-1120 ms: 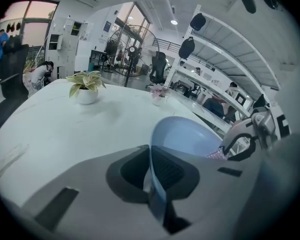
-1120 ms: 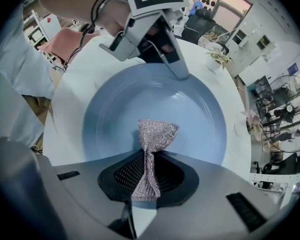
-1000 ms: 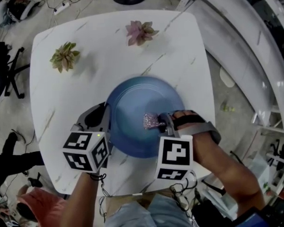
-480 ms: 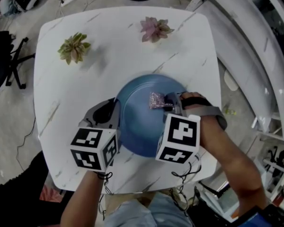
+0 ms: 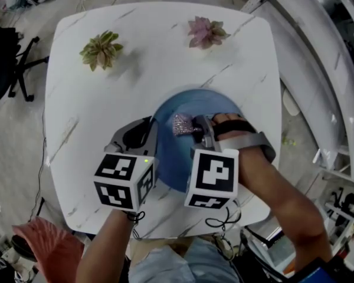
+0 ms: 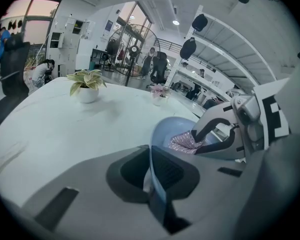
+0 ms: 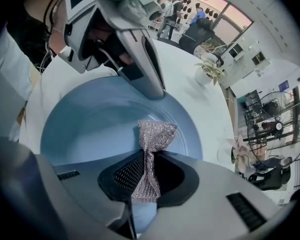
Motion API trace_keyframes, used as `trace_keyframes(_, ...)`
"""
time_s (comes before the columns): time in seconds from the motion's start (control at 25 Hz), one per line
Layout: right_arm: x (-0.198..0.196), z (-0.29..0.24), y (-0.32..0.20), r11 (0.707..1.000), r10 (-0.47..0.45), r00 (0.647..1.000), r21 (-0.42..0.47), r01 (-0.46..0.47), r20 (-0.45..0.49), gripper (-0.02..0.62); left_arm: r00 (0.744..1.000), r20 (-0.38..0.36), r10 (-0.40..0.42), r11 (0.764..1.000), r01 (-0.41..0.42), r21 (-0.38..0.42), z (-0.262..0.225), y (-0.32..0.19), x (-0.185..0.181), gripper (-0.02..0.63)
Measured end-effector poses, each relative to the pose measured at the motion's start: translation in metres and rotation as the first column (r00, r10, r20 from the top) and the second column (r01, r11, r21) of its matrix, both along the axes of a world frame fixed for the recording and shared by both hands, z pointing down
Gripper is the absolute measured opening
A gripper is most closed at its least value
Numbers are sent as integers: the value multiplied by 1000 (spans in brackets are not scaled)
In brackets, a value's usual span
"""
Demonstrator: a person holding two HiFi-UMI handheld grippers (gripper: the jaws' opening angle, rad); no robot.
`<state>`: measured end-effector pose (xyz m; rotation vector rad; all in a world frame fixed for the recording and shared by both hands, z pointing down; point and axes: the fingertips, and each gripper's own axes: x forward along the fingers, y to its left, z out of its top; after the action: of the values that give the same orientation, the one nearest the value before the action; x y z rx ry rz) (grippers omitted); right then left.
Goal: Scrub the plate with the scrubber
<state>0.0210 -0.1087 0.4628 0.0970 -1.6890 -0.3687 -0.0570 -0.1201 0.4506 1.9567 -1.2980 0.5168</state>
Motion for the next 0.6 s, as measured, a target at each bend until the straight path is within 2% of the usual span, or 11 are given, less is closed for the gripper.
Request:
trace_keyframes(0.32, -15, -1, 44, 996, -91, 995, -21, 92, 40, 77, 1000, 1, -3, 1000, 3, -2, 0, 0, -1, 17)
trace_keyframes(0.6, -6, -2, 70, 992, -104, 993, -59, 107, 51, 77, 1000, 9, -3, 1000, 3, 2, 0, 0, -1, 17)
